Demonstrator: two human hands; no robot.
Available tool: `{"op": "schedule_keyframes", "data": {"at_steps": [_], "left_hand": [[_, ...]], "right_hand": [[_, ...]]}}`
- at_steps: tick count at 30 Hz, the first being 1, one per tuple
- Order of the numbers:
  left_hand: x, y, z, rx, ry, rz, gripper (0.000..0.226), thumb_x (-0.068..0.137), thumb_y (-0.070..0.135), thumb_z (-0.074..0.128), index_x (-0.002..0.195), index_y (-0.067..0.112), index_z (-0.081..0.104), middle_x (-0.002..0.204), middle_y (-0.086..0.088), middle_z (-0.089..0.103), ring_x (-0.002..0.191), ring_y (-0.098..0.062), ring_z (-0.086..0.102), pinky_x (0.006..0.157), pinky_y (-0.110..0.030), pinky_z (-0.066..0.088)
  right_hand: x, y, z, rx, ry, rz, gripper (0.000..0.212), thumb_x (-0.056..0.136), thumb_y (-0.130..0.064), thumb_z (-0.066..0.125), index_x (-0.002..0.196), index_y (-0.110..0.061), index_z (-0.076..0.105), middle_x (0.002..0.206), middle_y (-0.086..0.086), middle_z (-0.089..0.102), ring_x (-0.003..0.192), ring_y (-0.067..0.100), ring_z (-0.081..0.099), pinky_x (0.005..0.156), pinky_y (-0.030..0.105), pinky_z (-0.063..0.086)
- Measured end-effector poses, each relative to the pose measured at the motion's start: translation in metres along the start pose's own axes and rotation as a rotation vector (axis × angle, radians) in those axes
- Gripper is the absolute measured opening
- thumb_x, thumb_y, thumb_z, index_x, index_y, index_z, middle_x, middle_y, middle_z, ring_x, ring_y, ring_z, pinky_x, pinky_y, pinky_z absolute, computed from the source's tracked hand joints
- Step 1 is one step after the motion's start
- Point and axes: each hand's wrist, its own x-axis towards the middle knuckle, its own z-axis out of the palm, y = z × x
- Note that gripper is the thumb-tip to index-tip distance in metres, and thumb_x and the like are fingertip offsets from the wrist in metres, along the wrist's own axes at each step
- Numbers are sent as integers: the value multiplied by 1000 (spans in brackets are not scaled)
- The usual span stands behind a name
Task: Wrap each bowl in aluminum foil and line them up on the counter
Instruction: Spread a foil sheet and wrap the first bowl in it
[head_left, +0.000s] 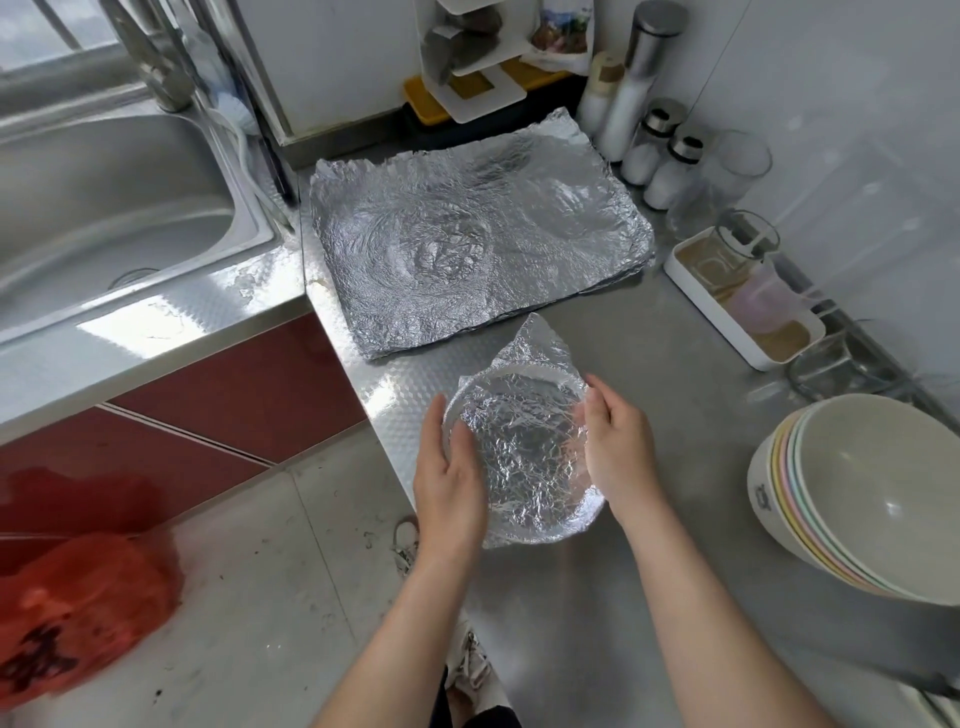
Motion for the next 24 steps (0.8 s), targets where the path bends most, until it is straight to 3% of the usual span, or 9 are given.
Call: {"op": "schedule_keyframes", "data": {"at_steps": [3, 5, 8, 10, 12, 14, 17, 21, 24], "left_hand": [[6, -4, 5, -47, 107, -24, 39, 100, 44, 37, 138, 40, 47, 140, -9, 54, 130, -32, 47, 110, -48, 38], [12, -2, 6, -16, 128, -7, 41, 100, 45, 36, 137, 35, 50, 135, -13, 57, 127, -35, 50, 107, -51, 40], [22, -6, 5, -6, 80, -2, 48, 88, 61, 36, 129, 43, 54, 128, -27, 54, 120, -50, 48, 98, -67, 41], [25, -5, 1, 2, 62, -20, 45, 91, 56, 38, 131, 42, 53, 132, -20, 56, 124, -44, 49, 104, -62, 40], [19, 2, -1, 5, 83, -19, 42, 101, 42, 37, 141, 32, 47, 142, 2, 53, 132, -20, 47, 113, -39, 34], [9, 1, -1, -5, 116, -4, 42, 105, 34, 37, 145, 25, 43, 147, 11, 45, 135, -7, 39, 111, -25, 27], [-2, -10, 6, -68, 146, -53, 42, 104, 35, 39, 145, 29, 42, 147, 8, 45, 135, -10, 40, 114, -32, 30], [0, -12, 17, -106, 197, -84, 38, 102, 35, 39, 138, 33, 48, 135, -1, 56, 126, -22, 51, 109, -48, 39], [8, -9, 17, -119, 171, -47, 50, 93, 55, 38, 134, 31, 53, 131, -13, 58, 124, -36, 51, 105, -58, 41]], "right_hand": [[-7, 2, 8, 10, 82, 31, 44, 100, -31, 37, 135, -9, 53, 123, 13, 63, 100, 26, 62, 91, 53, 50], [-11, 2, 11, 16, 136, 52, 43, 100, -30, 37, 129, -7, 57, 121, 14, 64, 111, 28, 61, 93, 51, 49], [-15, 1, 15, 27, 195, 85, 40, 101, -27, 37, 128, -7, 58, 120, 13, 65, 112, 28, 60, 94, 50, 48], [-17, 1, 15, 22, 211, 93, 38, 102, -25, 37, 130, -7, 56, 122, 14, 64, 113, 30, 60, 97, 46, 46], [-18, 1, 13, 23, 215, 103, 39, 101, -25, 39, 135, -9, 51, 124, 14, 63, 114, 29, 59, 99, 40, 44], [-18, 0, 8, 25, 212, 93, 43, 100, -28, 42, 141, -14, 44, 126, 12, 62, 113, 26, 60, 99, 37, 44], [-13, 0, 4, 3, 172, 48, 45, 100, -32, 41, 143, -17, 42, 129, 11, 61, 116, 25, 59, 101, 41, 44], [-14, -1, 8, -99, 173, -10, 40, 102, -16, 38, 140, -7, 46, 134, 14, 57, 123, 28, 52, 97, 23, 33], [-19, 1, 14, -70, 272, 24, 39, 102, -11, 37, 139, -4, 48, 129, 19, 59, 119, 32, 55, 93, 24, 34]]}}
